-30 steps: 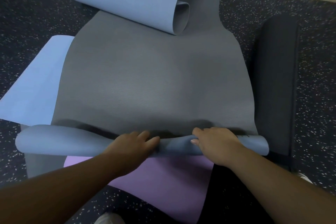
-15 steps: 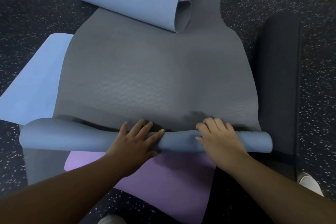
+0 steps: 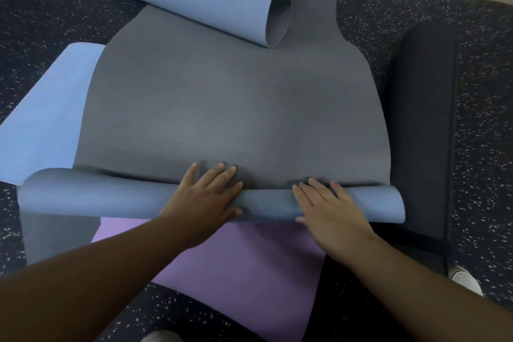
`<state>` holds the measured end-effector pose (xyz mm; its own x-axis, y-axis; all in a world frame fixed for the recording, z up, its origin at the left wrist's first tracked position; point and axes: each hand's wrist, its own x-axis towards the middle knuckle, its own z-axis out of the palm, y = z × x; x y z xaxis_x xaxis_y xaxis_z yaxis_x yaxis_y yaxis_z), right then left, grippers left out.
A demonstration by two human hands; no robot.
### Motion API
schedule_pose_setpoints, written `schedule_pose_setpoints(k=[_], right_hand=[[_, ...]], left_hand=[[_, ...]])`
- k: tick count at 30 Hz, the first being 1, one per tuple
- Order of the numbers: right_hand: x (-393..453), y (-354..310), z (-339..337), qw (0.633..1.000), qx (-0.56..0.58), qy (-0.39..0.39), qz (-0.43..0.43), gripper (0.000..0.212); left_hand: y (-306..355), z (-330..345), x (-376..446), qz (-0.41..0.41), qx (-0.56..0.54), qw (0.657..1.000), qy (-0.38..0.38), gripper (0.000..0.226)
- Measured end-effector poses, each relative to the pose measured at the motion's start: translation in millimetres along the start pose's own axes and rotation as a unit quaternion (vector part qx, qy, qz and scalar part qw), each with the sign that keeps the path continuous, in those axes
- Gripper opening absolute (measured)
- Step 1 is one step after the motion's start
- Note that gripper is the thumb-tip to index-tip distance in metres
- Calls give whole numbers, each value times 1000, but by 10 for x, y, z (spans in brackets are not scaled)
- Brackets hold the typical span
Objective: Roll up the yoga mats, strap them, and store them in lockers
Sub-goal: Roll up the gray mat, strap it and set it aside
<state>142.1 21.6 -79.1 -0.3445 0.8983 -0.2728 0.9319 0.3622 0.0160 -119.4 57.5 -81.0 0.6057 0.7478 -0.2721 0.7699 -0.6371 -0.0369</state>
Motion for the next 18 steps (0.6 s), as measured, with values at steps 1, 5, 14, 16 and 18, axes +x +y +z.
schedule_pose_setpoints(k=[1,5,14,16,18], right_hand=[[17,19,-44,1000,13,-1,-3,55],[135,78,-302,1000,21,0,-9,44],[174,131,-311,997,57,-29,35,48],[187,155,-310,996,77,-17,47,49],[184,152,-286,994,88,-9,65,49]], left_hand=[[38,-41,-10,-9,-26,999,18,59],[182,36,-115,5,-30,992,125,63],[74,75,49,10,4,991,136,80],[28,61,89,20,0,990,139,73],[0,29,115,22,-7,991,132,67]])
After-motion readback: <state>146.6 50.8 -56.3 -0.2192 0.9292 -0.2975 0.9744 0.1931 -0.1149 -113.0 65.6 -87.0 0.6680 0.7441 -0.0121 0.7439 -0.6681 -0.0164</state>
